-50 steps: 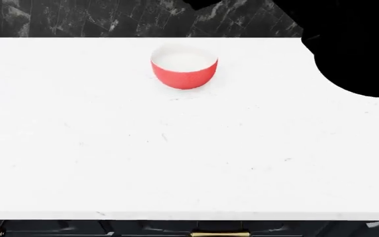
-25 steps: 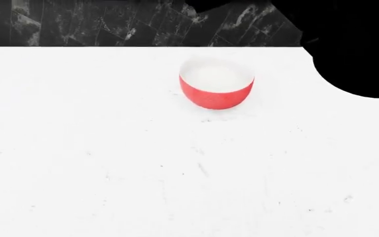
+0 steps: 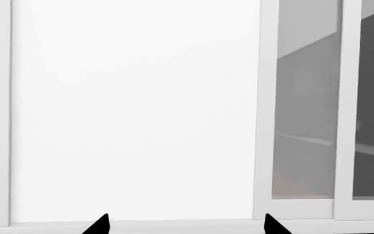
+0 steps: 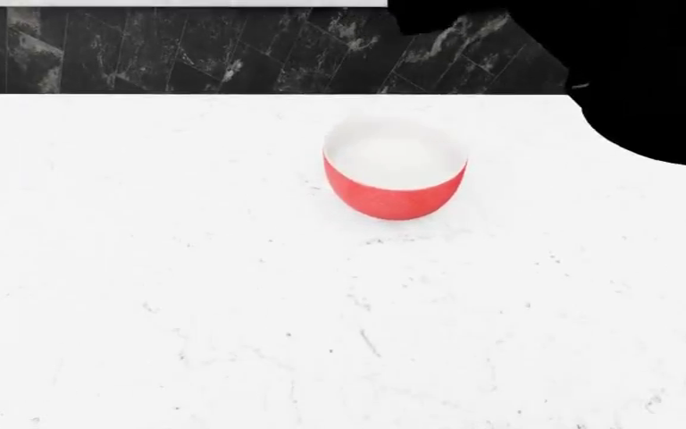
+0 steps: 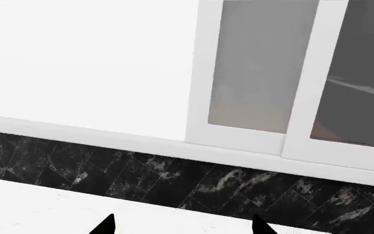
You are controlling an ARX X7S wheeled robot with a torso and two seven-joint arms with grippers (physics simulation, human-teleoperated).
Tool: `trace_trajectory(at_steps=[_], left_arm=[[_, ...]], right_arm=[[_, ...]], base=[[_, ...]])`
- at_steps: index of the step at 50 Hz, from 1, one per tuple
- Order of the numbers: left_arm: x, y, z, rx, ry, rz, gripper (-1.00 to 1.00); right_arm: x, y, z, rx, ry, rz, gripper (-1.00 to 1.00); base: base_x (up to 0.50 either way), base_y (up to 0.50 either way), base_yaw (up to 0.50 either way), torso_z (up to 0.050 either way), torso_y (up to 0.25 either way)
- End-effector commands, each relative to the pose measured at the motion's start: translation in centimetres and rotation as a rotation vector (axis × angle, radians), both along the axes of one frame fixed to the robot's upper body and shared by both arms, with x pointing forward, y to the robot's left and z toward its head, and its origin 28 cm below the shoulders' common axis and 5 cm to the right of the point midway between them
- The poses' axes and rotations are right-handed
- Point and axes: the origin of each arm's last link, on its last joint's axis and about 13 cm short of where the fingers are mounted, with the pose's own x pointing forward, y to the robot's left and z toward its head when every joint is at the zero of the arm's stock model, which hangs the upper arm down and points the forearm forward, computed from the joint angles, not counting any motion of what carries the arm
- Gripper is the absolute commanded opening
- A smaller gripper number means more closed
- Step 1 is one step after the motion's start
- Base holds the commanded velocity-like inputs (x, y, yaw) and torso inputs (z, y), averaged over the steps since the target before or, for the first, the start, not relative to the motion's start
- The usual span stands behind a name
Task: Place the two vegetables and bowl onto the tray for setting up a vegetable dip station.
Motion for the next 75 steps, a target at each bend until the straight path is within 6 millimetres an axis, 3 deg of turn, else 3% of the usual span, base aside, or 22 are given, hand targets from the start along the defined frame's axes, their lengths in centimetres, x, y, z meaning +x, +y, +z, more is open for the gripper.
trace_trajectory(at_steps=[1, 27, 46, 75], left_arm=[[0.0, 0.2, 0.2, -0.008, -0.002, 0.009, 1.0], [0.1, 0.3, 0.1, -0.009, 0.0, 0.014, 1.0], [0.1, 0.2, 0.1, -0.004, 0.001, 0.012, 1.0], [0.3, 0.2, 0.0, -0.005, 0.004, 0.016, 1.0]], right_arm=[[1.0, -1.3, -0.7, 0.091, 0.141, -0.063, 1.0], [5.4, -4.0, -0.5, 0.279, 0.326, -0.089, 1.0], [7.9, -4.5, -2.8, 0.322, 0.446, -0.08, 1.0], [8.2, -4.2, -4.8, 0.347, 0.581, -0.015, 1.0]], base=[[0.0, 0.0, 0.0, 0.0, 0.0], [0.0, 0.0, 0.0, 0.0, 0.0], [0.0, 0.0, 0.0, 0.0, 0.0], [0.0, 0.0, 0.0, 0.0, 0.0]])
